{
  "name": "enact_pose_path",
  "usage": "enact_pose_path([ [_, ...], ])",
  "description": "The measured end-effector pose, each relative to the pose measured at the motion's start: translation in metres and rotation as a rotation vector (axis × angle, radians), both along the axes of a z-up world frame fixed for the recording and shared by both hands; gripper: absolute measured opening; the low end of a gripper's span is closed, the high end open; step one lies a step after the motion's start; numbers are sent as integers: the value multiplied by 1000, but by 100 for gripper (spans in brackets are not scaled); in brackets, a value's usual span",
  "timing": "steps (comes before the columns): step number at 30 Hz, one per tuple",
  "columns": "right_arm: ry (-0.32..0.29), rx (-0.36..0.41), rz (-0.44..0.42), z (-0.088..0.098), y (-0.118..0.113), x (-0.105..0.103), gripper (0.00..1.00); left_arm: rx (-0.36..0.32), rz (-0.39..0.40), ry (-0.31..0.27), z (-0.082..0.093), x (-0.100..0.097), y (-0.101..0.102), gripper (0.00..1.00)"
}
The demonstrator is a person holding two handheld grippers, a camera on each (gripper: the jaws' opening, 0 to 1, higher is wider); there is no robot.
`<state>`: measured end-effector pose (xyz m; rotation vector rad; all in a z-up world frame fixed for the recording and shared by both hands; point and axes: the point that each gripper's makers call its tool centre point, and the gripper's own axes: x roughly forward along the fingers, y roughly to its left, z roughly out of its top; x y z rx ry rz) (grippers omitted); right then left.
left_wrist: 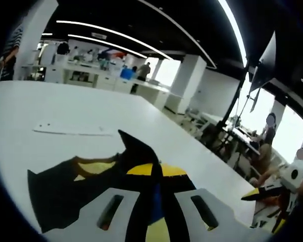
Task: Fold the garment on the visible template until the final outline fits inside the template.
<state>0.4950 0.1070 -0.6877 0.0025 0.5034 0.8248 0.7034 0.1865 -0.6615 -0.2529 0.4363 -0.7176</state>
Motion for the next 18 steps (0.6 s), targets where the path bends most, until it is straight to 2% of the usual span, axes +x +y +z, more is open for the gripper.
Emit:
enact_pose_path([
  [7,2,4,-8,-1,-1,1,95,11,-59,12,-9,-12,-20,1],
  [15,9,4,-13,-3,-2,1,95,-28,-157,24,-9,-30,-49,1],
  [18,12,-1,-14,-5,-3,1,95,0,-179,38,-17,-34,-55,1],
])
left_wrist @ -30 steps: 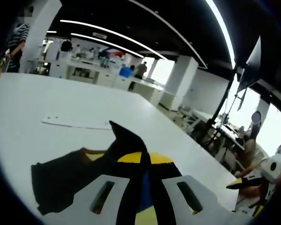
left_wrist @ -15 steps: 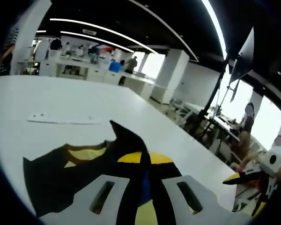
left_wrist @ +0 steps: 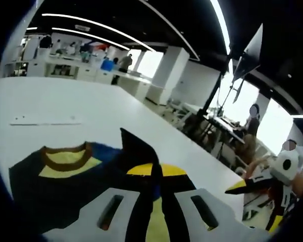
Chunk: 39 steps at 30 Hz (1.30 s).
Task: Fold the garment on the visible template until the final outline fits inside the template.
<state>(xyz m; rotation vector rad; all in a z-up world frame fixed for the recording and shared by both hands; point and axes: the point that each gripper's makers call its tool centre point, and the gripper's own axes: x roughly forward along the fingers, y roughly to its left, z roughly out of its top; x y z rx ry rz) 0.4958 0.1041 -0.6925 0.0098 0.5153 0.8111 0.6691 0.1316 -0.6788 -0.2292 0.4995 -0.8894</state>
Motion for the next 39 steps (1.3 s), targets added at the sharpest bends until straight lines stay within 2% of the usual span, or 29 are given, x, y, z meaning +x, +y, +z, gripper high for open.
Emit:
enact_pose_path([
  [3,0,7,-4,1,0,0,95,17,0,24,-11,-2,-1,1],
  [8,4,4,-2,0,-1,-1,95,76,-6,23,-27,-4,-1,1],
  [14,3,9,-1,0,0,-2,95,50,18,75,-37,-1,-10,1],
  [19,2,12,-7,0,-1,-2,95,78,-22,84,-48,-11,-23,1],
  [24,3,11,-9,-2,-2,-1,95,78,-38,100,-57,-18,-26,2],
  [27,7,13,-3,-3,-1,-1,95,63,-69,95,-57,-23,-30,11],
  [32,10,14,13,-4,2,-3,95,52,-126,20,-47,-31,-34,33],
  [37,12,13,34,-4,3,-3,96,9,-152,-18,-32,-37,-29,55],
  [39,12,10,41,-3,2,-3,96,24,-158,-49,-28,-38,-26,63],
])
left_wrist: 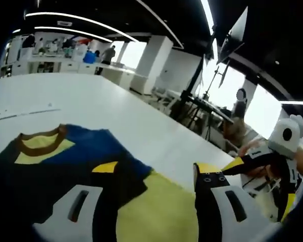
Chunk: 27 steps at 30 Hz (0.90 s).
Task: Fold the garment on the visible template until the final outline fits inside the template.
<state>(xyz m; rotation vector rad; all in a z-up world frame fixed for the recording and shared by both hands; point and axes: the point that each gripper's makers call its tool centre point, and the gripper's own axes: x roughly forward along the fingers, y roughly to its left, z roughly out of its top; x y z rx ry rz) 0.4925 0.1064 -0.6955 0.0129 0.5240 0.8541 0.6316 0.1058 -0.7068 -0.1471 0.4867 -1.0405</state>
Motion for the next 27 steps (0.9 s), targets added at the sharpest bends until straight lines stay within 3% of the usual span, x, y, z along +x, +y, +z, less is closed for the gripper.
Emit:
enact_pose_path([
  [7,-7,-6,32,1,1,1,97,22,-26,-84,15,-8,15,83],
  [17,1,-32,86,-1,3,-2,98,35,-20,-107,26,-24,53,98],
  [27,14,-57,104,-5,1,-8,96,78,7,-121,27,-44,98,99],
])
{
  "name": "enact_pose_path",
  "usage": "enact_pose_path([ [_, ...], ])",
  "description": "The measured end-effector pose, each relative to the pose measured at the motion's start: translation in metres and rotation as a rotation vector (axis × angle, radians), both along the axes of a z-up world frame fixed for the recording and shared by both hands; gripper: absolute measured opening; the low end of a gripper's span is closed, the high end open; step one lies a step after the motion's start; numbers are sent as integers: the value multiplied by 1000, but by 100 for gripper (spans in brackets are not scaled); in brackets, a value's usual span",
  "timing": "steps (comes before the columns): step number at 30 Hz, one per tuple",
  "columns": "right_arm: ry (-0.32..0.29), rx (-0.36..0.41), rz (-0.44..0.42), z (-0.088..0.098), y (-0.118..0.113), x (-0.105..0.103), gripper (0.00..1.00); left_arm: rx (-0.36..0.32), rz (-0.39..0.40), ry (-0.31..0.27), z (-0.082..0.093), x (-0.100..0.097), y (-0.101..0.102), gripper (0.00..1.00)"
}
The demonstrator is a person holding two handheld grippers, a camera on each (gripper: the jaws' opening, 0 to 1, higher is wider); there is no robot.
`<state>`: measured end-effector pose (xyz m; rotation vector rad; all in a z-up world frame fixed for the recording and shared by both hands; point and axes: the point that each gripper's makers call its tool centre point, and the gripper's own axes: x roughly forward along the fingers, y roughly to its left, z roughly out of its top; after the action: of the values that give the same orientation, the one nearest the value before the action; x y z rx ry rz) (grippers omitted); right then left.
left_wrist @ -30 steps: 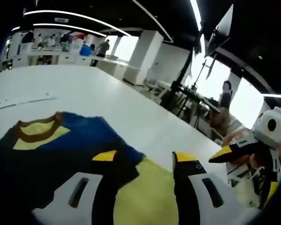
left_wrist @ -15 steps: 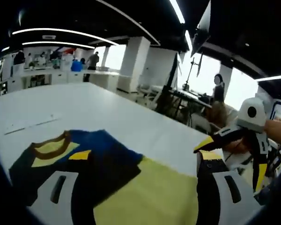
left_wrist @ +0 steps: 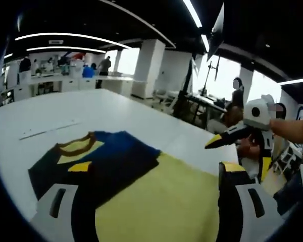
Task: Fold the garment on the visible template until the final outline fits inside the template.
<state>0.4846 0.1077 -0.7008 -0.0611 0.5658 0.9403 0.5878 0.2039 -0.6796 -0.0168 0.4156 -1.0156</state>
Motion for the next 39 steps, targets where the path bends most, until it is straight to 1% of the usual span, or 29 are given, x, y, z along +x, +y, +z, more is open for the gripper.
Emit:
enact_pose_path([
  [3,0,-6,6,-1,0,-1,95,5,-4,-15,3,-8,12,99],
  [8,13,-35,36,-7,0,-8,93,6,-2,-14,4,-24,30,99],
  [14,38,-73,58,-15,0,-16,88,24,3,-12,0,-43,50,97],
  [17,52,-95,71,-21,0,-22,85,43,-6,2,-8,-58,60,96],
  [21,76,-122,98,-30,2,-32,83,63,-21,9,-15,-73,69,93],
  [23,81,-143,101,-35,0,-35,79,83,-34,22,-20,-85,75,90],
  [24,85,-152,100,-37,-1,-36,77,88,-37,25,-22,-87,76,89],
  [25,90,-161,97,-40,-2,-37,76,108,-43,40,-26,-94,79,88],
  [30,113,-156,89,-44,-3,-44,73,146,-60,60,-39,-115,89,86],
  [32,120,-167,93,-48,-4,-48,71,173,-59,68,-46,-121,94,85],
  [34,128,-173,95,-52,-5,-52,70,186,-52,77,-52,-127,99,81],
  [36,135,-176,95,-55,-5,-55,69,180,-45,100,-57,-132,102,78],
  [37,135,-178,96,-56,-6,-56,68,194,-49,108,-61,-136,104,77],
  [38,133,-181,96,-56,-6,-57,67,228,-49,106,-67,-139,108,76],
  [39,130,-187,95,-57,-6,-58,65,243,-57,99,-68,-141,109,75],
])
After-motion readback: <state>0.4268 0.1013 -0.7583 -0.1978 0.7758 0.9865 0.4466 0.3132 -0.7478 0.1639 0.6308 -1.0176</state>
